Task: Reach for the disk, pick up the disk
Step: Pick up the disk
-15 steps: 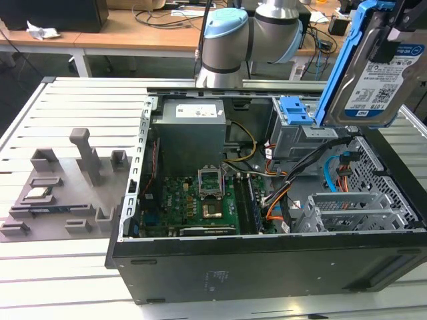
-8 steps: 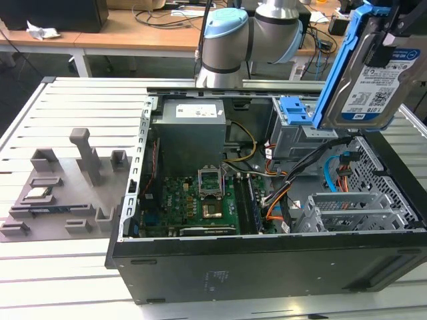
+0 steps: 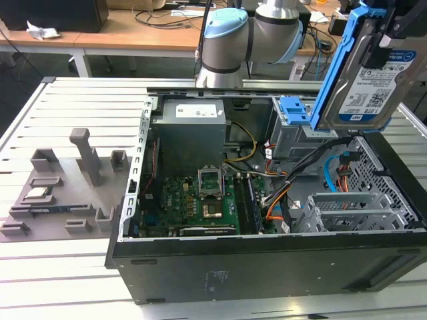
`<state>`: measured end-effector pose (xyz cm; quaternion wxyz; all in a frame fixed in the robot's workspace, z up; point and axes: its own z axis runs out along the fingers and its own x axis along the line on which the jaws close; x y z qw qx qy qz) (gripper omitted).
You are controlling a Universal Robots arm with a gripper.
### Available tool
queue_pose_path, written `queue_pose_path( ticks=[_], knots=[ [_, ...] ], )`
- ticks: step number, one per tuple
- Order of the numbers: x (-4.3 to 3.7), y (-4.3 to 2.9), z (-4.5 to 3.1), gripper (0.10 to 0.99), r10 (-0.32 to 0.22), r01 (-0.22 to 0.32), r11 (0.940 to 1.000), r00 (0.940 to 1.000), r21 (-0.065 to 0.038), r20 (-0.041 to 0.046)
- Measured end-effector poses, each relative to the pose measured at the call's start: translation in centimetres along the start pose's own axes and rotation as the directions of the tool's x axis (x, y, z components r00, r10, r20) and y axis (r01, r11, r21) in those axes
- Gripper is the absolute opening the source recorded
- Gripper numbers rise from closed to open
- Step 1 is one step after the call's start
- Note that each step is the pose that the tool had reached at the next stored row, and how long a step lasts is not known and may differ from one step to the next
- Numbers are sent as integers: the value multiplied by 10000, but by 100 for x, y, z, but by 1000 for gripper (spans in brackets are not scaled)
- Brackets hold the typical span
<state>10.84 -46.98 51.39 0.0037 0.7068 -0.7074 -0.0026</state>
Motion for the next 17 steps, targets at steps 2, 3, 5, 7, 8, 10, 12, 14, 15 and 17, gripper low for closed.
queue_pose_path(
  ticks=[2, 3, 5, 7, 8, 10, 12, 14, 15, 17],
  knots=[
    [0, 3, 3, 365, 0, 0, 10000, 10000, 0, 0],
    [0, 5, 6, 365, 0, 0, 10000, 10000, 0, 0],
    [0, 9, 11, 365, -1, 1, 10000, 10000, 1, 0],
    [0, 13, 16, 365, -1, 1, 10000, 10000, 0, 1],
    [0, 15, 19, 365, -1, 1, 10000, 10000, 1, 1],
    [0, 17, 22, 365, -1, 1, 10000, 10000, 1, 0],
    [0, 19, 27, 365, -2, 2, 10000, 10000, 0, 0],
    [0, 22, 34, 365, -2, 2, 10000, 10000, 0, 0],
    [0, 23, 35, 365, -2, 2, 10000, 10000, 0, 0],
    [0, 25, 38, 365, -2, 2, 10000, 10000, 0, 0]
  ],
)
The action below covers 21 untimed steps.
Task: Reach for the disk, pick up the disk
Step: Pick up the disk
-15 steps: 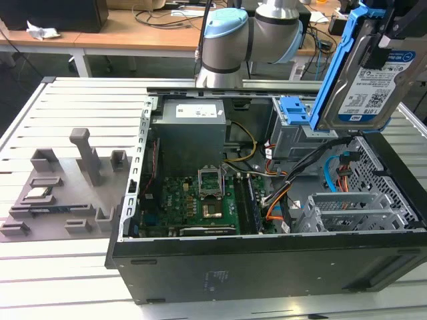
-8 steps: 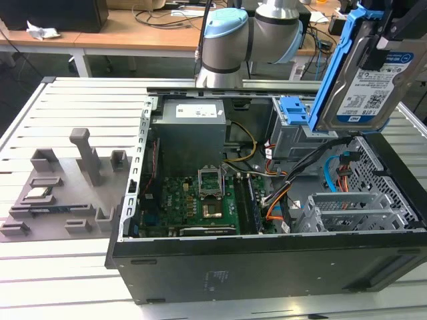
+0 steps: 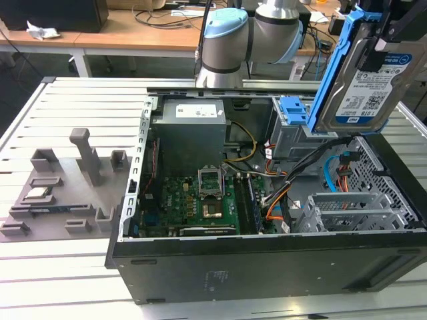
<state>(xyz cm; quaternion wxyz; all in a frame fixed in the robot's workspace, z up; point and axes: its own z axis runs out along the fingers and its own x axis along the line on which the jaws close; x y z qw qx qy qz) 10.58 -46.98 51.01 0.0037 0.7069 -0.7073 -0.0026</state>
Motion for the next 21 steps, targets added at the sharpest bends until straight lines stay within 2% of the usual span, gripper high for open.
queue_pose_path(
  ticks=[21],
  knots=[
    [0, 10, 46, 365, -4, 4, 10000, 10000, 0, 1]
  ],
)
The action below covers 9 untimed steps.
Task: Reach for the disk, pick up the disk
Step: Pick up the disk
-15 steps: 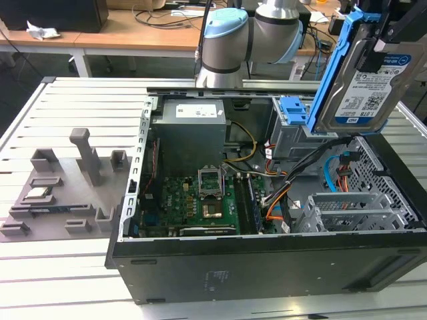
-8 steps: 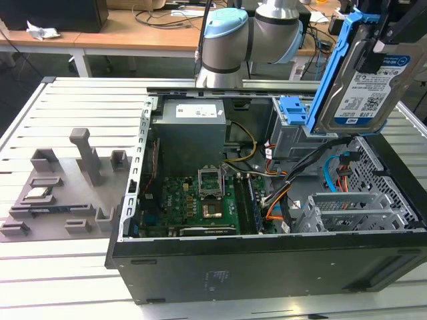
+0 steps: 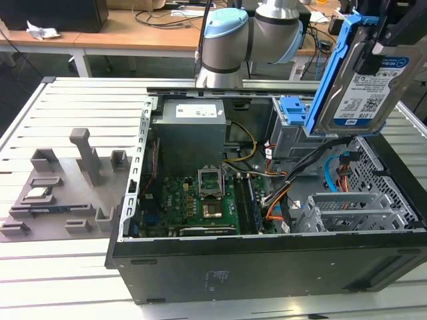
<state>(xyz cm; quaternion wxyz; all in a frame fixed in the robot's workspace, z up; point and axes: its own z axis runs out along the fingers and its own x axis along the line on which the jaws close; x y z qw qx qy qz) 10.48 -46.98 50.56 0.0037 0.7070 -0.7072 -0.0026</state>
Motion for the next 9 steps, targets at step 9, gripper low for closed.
queue_pose_path(
  ticks=[9],
  knots=[
    [0, -1, 60, 365, 0, 0, 10000, 10000, 0, -1]
  ],
)
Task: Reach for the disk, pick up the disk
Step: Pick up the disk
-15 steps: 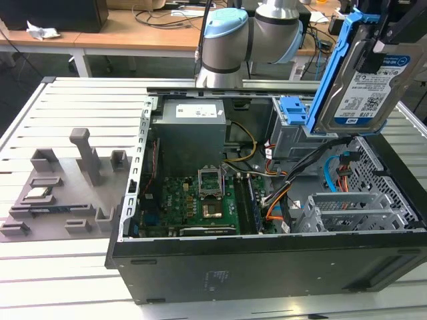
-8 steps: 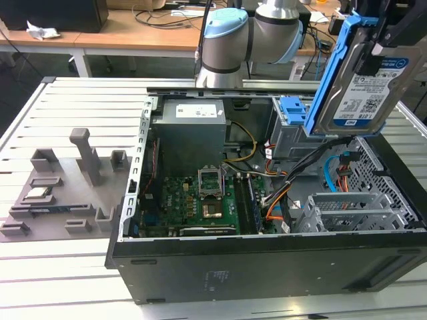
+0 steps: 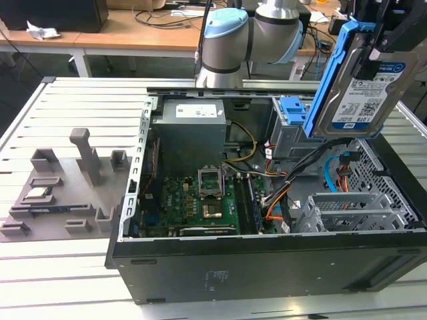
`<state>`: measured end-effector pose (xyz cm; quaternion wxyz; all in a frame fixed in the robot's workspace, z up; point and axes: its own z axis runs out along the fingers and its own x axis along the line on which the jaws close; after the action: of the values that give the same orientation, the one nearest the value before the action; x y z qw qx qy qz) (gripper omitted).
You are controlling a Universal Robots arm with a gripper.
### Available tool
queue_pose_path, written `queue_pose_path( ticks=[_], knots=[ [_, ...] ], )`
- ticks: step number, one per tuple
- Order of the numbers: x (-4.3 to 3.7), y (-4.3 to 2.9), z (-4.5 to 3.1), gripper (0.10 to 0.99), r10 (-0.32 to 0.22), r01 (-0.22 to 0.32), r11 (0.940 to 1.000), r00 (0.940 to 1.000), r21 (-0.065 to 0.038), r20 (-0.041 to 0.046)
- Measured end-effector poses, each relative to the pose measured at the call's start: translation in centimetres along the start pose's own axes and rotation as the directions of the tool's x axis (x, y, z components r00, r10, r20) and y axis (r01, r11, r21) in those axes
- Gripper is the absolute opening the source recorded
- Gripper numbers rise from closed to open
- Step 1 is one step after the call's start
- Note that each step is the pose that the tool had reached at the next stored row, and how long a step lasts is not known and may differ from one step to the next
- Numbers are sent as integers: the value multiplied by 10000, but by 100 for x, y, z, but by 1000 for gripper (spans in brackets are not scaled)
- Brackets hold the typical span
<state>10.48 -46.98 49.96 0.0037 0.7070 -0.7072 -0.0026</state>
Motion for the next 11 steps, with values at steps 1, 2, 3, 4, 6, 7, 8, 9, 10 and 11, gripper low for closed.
queue_pose_path(
  ticks=[1, 2, 3, 4, 6, 7, 8, 9, 10, 11],
  knots=[
    [0, 0, 9, 365, 0, 0, 10000, 10000, 0, 0],
    [0, 0, 18, 365, 0, 0, 10000, 10000, 0, 1],
    [0, 0, 28, 365, 0, 0, 10000, 10000, 0, 1],
    [0, 0, 34, 365, 0, 0, 10000, 10000, 0, 0],
    [0, 0, 50, 365, 0, 0, 10000, 10000, 0, 1],
    [0, 0, 54, 365, 0, 0, 10000, 10000, 0, -1],
    [0, -1, 56, 365, 0, 0, 10000, 10000, 0, 0],
    [0, 0, 57, 365, -1, 1, 10000, 10000, 0, 0],
    [0, 0, 58, 365, 0, 0, 10000, 10000, 0, -1],
    [1, 0, 59, 365, -1, 1, 10000, 10000, 0, -1]
  ],
)
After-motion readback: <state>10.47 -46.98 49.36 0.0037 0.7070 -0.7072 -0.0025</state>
